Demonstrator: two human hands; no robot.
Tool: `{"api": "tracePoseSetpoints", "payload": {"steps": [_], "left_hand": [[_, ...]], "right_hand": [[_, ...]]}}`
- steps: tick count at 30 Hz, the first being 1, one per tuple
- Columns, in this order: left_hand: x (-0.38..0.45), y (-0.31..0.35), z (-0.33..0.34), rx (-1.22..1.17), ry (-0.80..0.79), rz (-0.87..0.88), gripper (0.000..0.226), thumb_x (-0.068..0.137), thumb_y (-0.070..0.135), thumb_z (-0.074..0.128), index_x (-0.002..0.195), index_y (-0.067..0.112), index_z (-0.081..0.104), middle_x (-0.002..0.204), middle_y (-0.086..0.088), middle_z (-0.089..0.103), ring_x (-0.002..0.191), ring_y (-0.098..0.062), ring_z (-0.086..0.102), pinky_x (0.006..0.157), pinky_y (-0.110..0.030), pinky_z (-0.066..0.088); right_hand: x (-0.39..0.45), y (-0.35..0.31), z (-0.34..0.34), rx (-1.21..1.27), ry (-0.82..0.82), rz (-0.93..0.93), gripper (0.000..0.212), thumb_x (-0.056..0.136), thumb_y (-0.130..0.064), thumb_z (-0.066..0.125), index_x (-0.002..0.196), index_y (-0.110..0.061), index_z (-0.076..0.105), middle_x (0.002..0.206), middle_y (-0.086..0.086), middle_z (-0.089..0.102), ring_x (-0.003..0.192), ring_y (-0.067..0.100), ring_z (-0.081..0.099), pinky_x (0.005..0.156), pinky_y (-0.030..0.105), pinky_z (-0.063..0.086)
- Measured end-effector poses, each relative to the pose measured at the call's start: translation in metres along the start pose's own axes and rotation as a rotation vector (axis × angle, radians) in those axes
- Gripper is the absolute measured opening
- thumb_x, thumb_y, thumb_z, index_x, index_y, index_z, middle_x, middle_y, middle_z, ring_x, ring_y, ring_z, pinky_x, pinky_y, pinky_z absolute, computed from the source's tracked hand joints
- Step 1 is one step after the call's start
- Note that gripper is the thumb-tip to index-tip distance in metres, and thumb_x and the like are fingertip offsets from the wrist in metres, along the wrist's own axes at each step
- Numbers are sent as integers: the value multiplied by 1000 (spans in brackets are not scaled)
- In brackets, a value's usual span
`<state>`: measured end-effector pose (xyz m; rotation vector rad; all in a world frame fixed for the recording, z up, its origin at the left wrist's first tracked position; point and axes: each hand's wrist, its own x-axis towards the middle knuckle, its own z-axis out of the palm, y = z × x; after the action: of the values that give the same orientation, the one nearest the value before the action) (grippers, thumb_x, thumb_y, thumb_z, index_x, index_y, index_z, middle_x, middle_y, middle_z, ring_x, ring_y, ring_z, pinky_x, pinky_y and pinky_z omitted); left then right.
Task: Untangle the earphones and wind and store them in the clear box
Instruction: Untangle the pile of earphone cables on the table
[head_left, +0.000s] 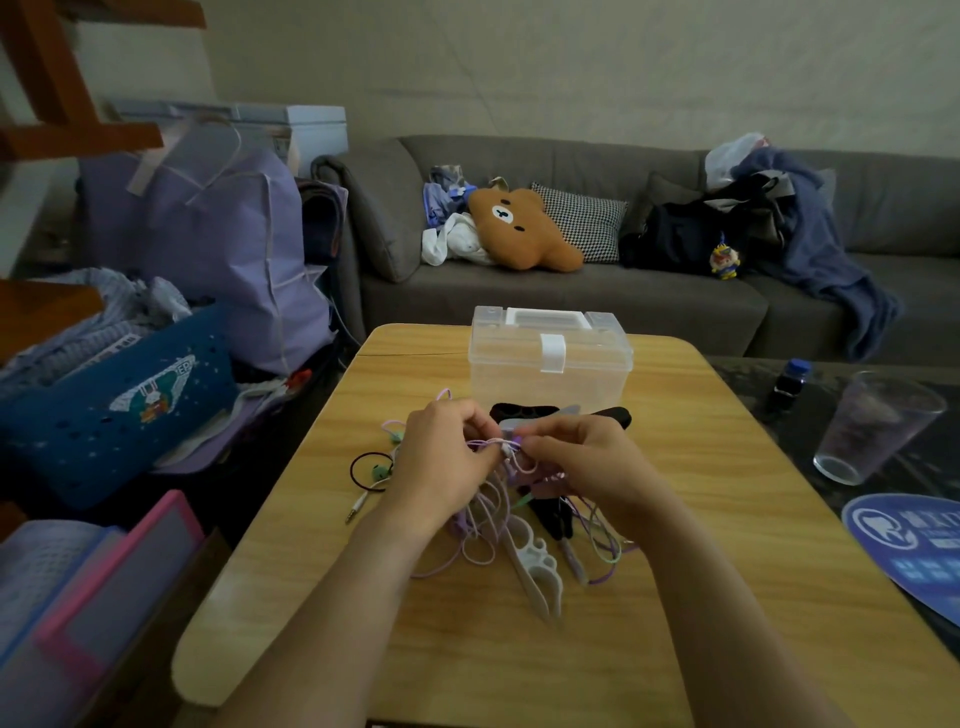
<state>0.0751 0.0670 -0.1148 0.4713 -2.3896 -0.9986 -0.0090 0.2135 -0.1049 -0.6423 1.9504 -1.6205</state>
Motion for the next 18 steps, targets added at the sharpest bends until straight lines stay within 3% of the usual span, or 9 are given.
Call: {"api": "tracePoseSetpoints", "payload": {"steps": [5,10,13,18], "left_hand": [[2,-4,-4,-40,-129,56,13,80,15,80,82,23,71,77,7,73,75,-7,69,75,-38,59],[-3,-2,-8,-139,-267,66,14,82,13,81,91,16,70,82,4,75,76,-4,71,74,-28,60],[-5,0,-6,-154,-336,46,20,80,19,83,94,19,69,85,4,76,77,-7,72,75,-29,60],[-5,2,-4,-137,-265,62,15,82,21,80,92,20,69,86,6,75,82,0,70,79,-29,60]], "right_hand": [[0,1,-10,85,-99,88,11,92,-7,68,102,-5,71,82,9,73,72,18,71,63,28,56],[2,4,-11,35,-41,103,10,94,-10,63,94,-3,70,79,10,66,69,18,63,61,29,55],[1,3,-6,-72,1,80,13,93,-11,58,85,-5,65,79,11,63,69,20,60,59,28,54],[2,1,-2,-71,24,45,17,93,-10,57,77,-8,63,74,8,62,63,15,59,57,26,52]]}}
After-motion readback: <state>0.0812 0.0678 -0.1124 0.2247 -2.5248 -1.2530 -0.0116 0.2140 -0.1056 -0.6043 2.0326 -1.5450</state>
